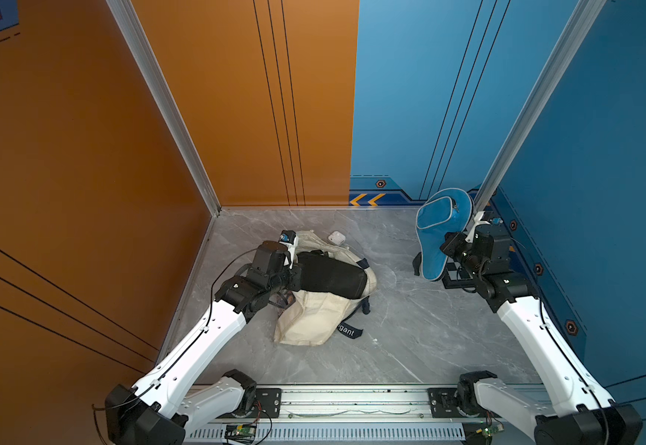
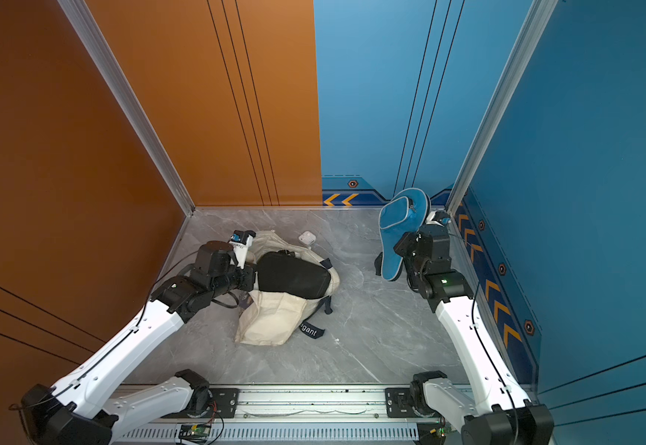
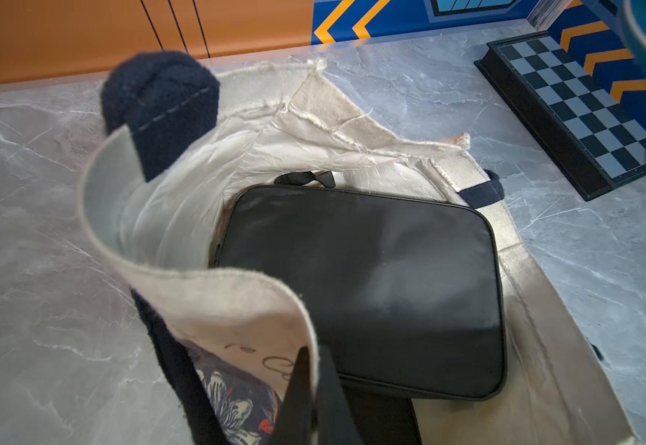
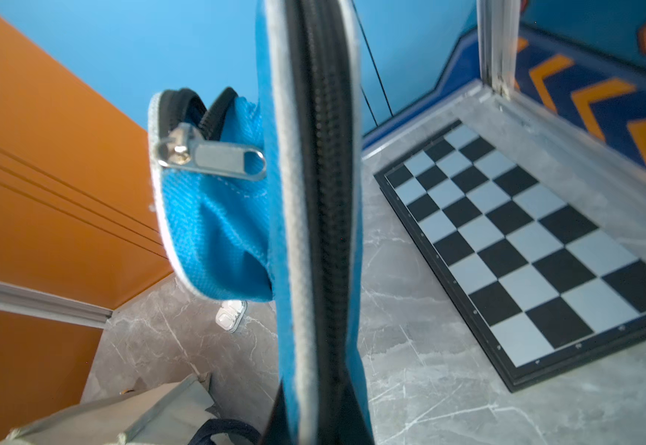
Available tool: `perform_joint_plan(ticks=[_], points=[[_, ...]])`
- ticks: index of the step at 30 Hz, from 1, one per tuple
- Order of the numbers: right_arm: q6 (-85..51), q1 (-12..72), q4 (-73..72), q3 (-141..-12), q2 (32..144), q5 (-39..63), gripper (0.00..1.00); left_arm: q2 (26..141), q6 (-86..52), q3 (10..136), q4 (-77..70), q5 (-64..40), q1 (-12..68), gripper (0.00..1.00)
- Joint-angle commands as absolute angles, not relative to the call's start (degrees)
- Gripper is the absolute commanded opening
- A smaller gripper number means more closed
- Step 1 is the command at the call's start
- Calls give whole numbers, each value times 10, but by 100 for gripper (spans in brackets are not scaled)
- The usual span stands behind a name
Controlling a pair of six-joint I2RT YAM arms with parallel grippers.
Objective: Remove the ping pong set from the canvas bag
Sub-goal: Place the ping pong set at the center of the board.
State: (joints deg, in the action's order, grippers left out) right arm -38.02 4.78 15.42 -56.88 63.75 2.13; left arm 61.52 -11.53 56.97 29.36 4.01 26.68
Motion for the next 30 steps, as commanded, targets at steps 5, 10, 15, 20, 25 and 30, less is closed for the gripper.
perform_joint_plan(ticks=[5,10,15,20,25,30], points=[[-445,34,2,-564,765,212,0,611,-121,565,293,33,261,0],[-469,53,-82,-577,867,230,0,607,-121,563,289,27,261,0],[-543,65,-208,-617,1018,287,0,606,-121,562,287,25,260,0],[-622,104,-326,-661,1135,283,0,607,-120,563,287,25,258,0],[-640,155,-301,-760,1233,274,0,609,-117,562,287,27,257,0],[-624,197,-225,-833,1292,266,5,610,-115,563,287,27,255,0]])
